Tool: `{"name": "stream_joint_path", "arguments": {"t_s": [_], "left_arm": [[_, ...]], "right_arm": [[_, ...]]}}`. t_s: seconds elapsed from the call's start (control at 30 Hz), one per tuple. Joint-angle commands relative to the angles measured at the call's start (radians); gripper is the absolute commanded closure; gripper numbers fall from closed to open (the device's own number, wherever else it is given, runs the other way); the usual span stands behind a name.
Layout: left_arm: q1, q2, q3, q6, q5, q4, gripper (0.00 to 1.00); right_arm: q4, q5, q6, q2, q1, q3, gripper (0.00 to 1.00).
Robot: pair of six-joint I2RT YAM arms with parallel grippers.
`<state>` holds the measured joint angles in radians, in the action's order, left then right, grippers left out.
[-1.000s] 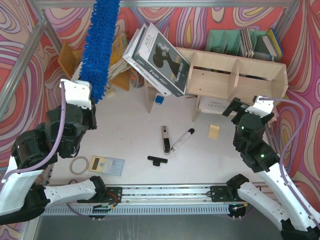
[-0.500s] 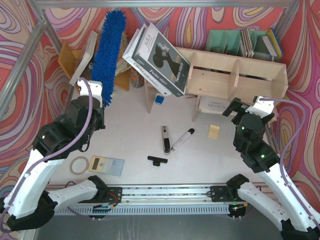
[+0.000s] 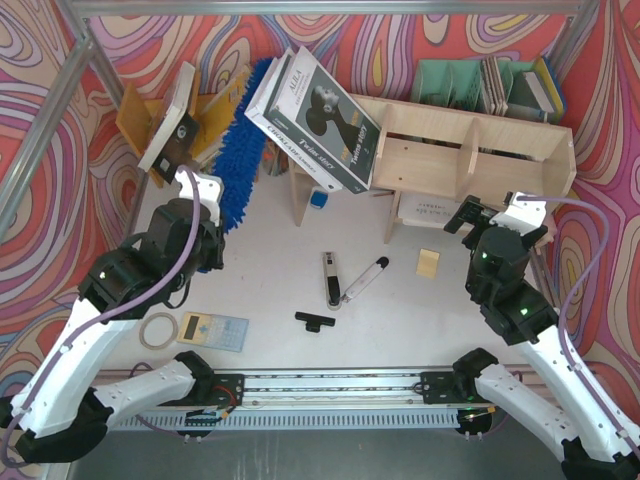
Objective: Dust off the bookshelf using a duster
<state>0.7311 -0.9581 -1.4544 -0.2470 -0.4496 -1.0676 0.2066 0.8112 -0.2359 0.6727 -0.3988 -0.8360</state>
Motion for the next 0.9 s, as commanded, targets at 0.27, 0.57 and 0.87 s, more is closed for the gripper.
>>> {"name": "stream_joint_path", "arguments": {"t_s": [0.27,0.57,0.87], "left_arm": [[-0.006,0.034,0.056,0.004,0.124,0.121,1.0],[-0.006,0.028,0.103,-0.003,0.191,0.149,1.0],[-0.006,0.021,0.165,-0.031,0.188,0.166,1.0]], "right_arm": [[-0.015,0.009,-0.012,-0.002,0.004,0.011,0.01],[-0.012,0.011,-0.017,-0.009,0.003,0.012,0.01],[-0.009,0.012,-0.02,-0.009,0.003,0.014,0.01]]}}
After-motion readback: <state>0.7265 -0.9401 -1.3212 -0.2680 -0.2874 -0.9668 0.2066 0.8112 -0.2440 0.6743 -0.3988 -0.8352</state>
